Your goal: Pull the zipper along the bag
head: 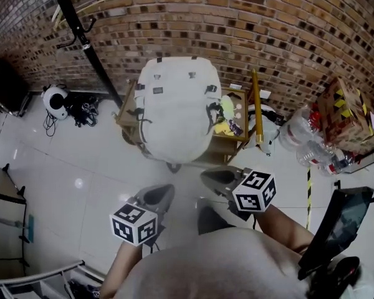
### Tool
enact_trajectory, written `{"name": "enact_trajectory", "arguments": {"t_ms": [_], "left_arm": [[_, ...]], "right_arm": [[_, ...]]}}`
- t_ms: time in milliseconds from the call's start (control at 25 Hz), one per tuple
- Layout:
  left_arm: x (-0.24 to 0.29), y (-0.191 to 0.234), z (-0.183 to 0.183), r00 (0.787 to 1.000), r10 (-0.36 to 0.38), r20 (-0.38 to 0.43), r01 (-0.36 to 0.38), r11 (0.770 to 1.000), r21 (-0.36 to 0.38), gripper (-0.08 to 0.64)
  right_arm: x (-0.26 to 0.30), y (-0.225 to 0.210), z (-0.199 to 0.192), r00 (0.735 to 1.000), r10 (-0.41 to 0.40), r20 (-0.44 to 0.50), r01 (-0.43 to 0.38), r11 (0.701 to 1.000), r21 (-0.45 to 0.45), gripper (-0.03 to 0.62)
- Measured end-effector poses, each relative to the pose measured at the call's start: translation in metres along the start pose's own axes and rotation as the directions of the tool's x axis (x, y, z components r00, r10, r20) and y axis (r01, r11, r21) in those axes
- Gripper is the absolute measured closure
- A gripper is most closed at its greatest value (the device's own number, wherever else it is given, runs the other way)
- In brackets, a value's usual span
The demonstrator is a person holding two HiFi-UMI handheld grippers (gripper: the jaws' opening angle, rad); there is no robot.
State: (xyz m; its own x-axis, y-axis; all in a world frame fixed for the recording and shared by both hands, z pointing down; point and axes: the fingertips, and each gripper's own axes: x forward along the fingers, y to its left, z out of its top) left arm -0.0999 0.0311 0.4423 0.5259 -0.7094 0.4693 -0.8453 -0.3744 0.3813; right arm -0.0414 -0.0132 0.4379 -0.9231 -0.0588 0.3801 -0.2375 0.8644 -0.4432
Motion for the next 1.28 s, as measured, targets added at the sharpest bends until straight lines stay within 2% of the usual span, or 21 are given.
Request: {"name": "enact_trajectory", "arguments": {"t_ms": [160,320,480,760,1080,1280], "left_arm": [[-0.074,-0.040,-0.047,1.000,0.010,-0.008,-0.010,1.000,0.008,0.560],[-0.139,-0.084,-0.073,0.999,0.013,0.044,-0.012,1.000,-0.004,0.560],[-0.169,-0.117,-0.086,0.997,0.005,0.081,-0.006,1.000,0.006,0.560],[-0.177,-0.150,-0.085,0.997,0.010,0.082,-0.017,0.997,0.076,0.560],[-0.159,-0.172,-0.085,0.998,0.028,0.056,-0.031,0.998,0.046,0.560],[-0.159,-0.182,-0.089,0.997,0.042,0.061,-0.044,0.998,0.036,0.560]], "right_arm": [[-0.013,0.081,-0.029,0.998,-0.026,0.065,0.024,1.000,0.020,0.591],[-0.032,0.162,-0.055,0.997,-0.001,0.074,0.001,1.000,0.011,0.591],[-0.051,0.206,-0.076,0.998,-0.025,0.051,0.025,1.000,-0.008,0.591],[-0.081,0.227,-0.076,0.995,-0.065,0.069,0.067,0.997,-0.028,0.591],[-0.114,0.216,-0.093,0.997,-0.076,0.026,0.076,0.997,-0.005,0.591],[-0.127,0.217,-0.091,0.994,-0.104,0.018,0.105,0.993,-0.061,0.592]]}}
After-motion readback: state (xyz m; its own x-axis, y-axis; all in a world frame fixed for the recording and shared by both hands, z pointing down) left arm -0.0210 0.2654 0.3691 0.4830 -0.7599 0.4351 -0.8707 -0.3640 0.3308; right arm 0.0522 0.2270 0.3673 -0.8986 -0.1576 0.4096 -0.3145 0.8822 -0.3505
